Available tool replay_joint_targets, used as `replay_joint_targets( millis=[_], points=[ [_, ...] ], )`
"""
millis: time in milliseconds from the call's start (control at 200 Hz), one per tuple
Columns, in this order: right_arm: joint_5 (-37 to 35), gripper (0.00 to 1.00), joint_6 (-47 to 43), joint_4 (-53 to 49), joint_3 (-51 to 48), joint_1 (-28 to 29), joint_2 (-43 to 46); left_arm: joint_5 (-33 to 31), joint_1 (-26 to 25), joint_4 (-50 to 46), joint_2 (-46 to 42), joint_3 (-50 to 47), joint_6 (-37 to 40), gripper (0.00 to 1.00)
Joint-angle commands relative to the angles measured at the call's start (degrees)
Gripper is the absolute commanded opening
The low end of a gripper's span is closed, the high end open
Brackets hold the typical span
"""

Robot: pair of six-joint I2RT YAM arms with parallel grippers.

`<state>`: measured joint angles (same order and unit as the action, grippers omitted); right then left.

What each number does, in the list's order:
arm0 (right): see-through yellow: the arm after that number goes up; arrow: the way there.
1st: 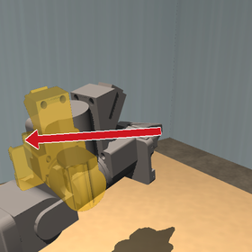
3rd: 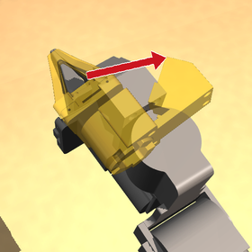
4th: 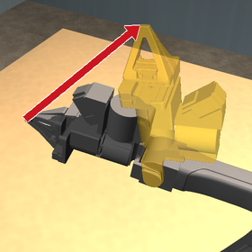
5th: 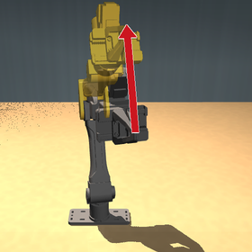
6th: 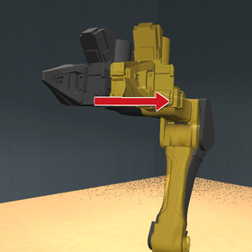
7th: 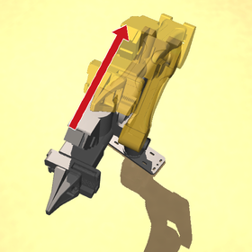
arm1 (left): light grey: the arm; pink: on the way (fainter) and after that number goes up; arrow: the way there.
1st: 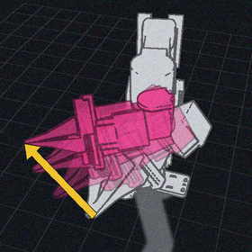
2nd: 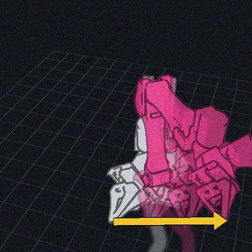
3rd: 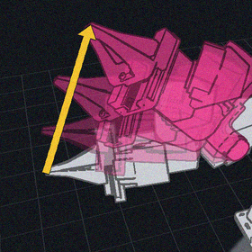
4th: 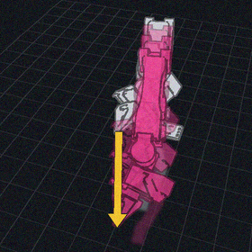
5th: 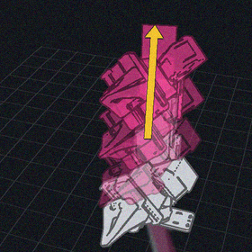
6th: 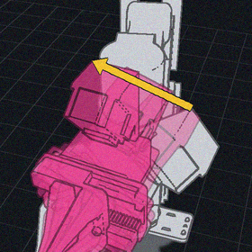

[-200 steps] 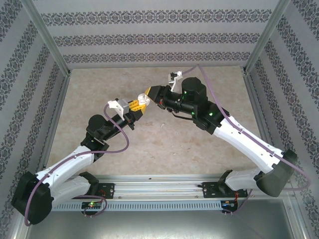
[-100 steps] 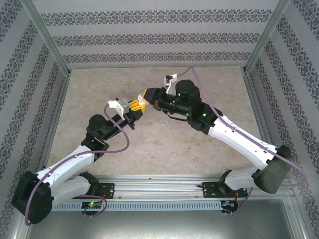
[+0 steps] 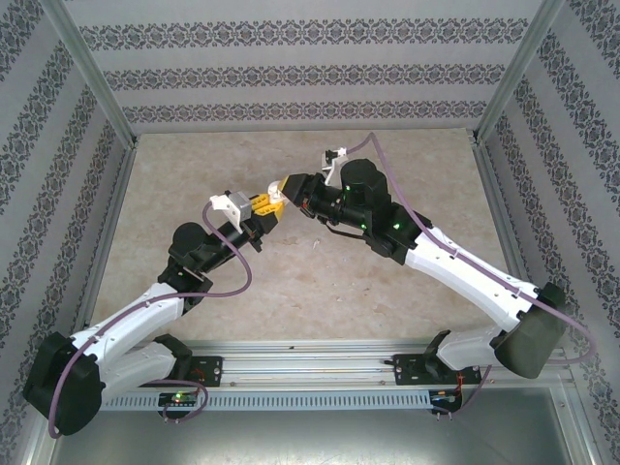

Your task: Insert wireless bluetooth earbuds into charging case

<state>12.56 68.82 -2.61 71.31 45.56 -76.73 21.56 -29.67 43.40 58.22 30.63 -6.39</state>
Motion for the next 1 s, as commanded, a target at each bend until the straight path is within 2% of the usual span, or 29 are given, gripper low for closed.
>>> replay_joint_targets(
  millis=[0,250,585,994],
  points=[
    [-2.6,0.2,-1.7,-2.2,-0.5,0.5,1.5,-0.2,-0.7,4.7,-0.6,2.0,0.2,0.0],
    [-2.8,0.29,-2.8,-5.2,-0.1,0.5,1.4,0.1,-0.7,4.4,-0.6,2.4,0.1,0.0],
    [-2.9,0.31,-5.9,-9.3,3.5,1.2,0.2,0.4,-0.7,4.2,-0.9,2.5,-0.2,0.0],
    [-3.4,0.39,-12.0,-18.2,11.0,1.7,-2.2,0.5,-0.7,3.5,-1.4,2.0,-0.3,0.0]
  ],
)
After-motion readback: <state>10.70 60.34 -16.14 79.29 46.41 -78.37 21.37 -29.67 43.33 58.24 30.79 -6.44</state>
